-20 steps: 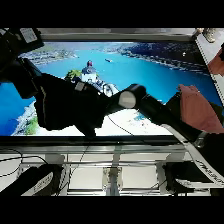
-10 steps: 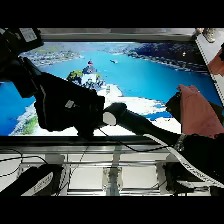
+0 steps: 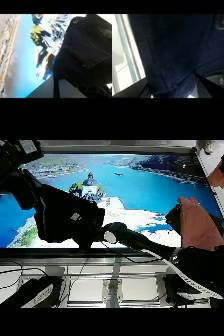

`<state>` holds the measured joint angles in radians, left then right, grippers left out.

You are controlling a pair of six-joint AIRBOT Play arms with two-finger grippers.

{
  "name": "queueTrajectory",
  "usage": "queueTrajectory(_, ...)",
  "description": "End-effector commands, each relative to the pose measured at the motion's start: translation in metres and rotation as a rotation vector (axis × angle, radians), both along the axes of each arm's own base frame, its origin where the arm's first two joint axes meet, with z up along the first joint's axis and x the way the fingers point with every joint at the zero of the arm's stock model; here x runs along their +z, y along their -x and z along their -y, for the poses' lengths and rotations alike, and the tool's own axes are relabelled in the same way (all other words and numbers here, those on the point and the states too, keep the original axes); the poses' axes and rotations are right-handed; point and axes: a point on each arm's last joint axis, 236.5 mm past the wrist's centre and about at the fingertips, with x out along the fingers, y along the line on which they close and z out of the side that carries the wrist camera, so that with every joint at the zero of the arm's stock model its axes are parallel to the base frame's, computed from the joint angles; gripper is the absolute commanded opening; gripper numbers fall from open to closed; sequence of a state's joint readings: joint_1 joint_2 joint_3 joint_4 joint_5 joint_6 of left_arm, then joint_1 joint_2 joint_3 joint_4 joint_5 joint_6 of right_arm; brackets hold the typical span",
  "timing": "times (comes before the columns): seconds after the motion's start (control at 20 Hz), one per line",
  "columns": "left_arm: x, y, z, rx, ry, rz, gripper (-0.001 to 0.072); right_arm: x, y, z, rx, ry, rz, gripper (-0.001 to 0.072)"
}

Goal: Fold the clothes and pants, and hang the long-sleeved shirts on hangers.

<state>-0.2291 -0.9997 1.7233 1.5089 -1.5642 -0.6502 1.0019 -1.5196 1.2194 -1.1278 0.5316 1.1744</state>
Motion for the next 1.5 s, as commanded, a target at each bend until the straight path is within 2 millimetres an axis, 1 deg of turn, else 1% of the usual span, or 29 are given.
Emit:
queueTrajectory(0.0,0.001,0.0,0.0,0.002,0.002,0.001,0.0018,-0.006,-0.004,-0.007,-0.058,-0.035,-0.027,0.0539)
queueTrajectory(0.05,0.001,0.0,0.0,0.003,0.003,0.001,0.0018,-0.008,0.001,-0.01,-0.053,-0.036,-0.035,0.0534)
queueTrajectory(0.15,0.001,0.0,0.0,0.003,0.003,0.001,0.0018,-0.011,0.01,-0.018,-0.038,-0.041,-0.033,0.033)
queueTrajectory(0.2,0.001,0.0,0.0,0.003,0.003,0.001,0.0018,-0.012,0.014,-0.02,-0.029,-0.04,-0.033,0.0197)
queueTrajectory(0.25,0.001,0.0,0.0,0.003,0.003,0.001,0.0019,-0.013,0.017,-0.02,-0.023,-0.035,-0.037,0.0014)
queueTrajectory(0.35,0.0,0.0,-0.001,0.007,-0.001,0.002,0.0019,-0.014,0.017,-0.013,-0.026,-0.013,-0.063,0.0014)
queueTrajectory(0.4,0.0,-0.001,-0.004,0.015,-0.01,0.004,0.0019,-0.011,0.015,-0.003,-0.024,0.01,-0.074,0.0014)
queueTrajectory(0.45,0.0,-0.002,-0.008,0.027,-0.023,0.007,0.0019,-0.006,0.01,0.011,-0.024,0.042,-0.074,0.0014)
queueTrajectory(0.5,0.0,-0.004,-0.014,0.044,-0.042,0.012,0.0019,0.001,0.001,0.03,-0.04,0.08,-0.069,0.0013)
queueTrajectory(0.55,0.0,-0.005,-0.019,0.058,-0.058,0.016,0.002,0.012,-0.011,0.055,-0.069,0.121,-0.057,0.0013)
queueTrajectory(0.65,0.001,-0.006,-0.021,0.065,-0.062,0.023,0.0019,0.042,-0.036,0.106,-0.131,0.174,-0.015,0.0013)
queueTrajectory(0.75,0.003,-0.008,-0.02,0.062,-0.058,0.034,0.002,0.082,-0.056,0.153,-0.21,0.175,0.042,0.0011)
queueTrajectory(0.8,0.003,-0.008,-0.02,0.062,-0.057,0.035,0.0019,0.104,-0.063,0.175,-0.252,0.159,0.07,0.0011)
queueTrajectory(0.9,0.003,-0.008,-0.017,0.055,-0.049,0.032,0.002,0.141,-0.068,0.207,-0.317,0.12,0.126,0.0011)
queueTrajectory(1.0,0.003,-0.005,-0.006,0.024,-0.012,0.023,0.002,0.175,-0.063,0.227,-0.34,0.082,0.185,0.001)
queueTrajectory(1.1,0.003,0.004,0.016,-0.02,0.074,-0.011,0.0019,0.209,-0.052,0.236,-0.324,0.054,0.246,0.001)
queueTrajectory(1.15,0.002,0.01,0.027,-0.039,0.123,-0.039,0.0019,0.223,-0.044,0.24,-0.315,0.05,0.26,0.001)
queueTrajectory(1.25,0.003,0.021,0.045,-0.005,0.255,-0.113,0.0018,0.248,-0.025,0.25,-0.293,0.065,0.251,0.0008)
queueTrajectory(1.35,0.001,0.039,0.063,0.011,0.361,-0.219,0.0018,0.274,-0.007,0.259,-0.29,0.066,0.234,0.0008)
queueTrajectory(1.45,0.006,0.052,0.081,0.017,0.471,-0.3,0.0018,0.303,0.007,0.268,-0.312,0.033,0.229,0.0009)
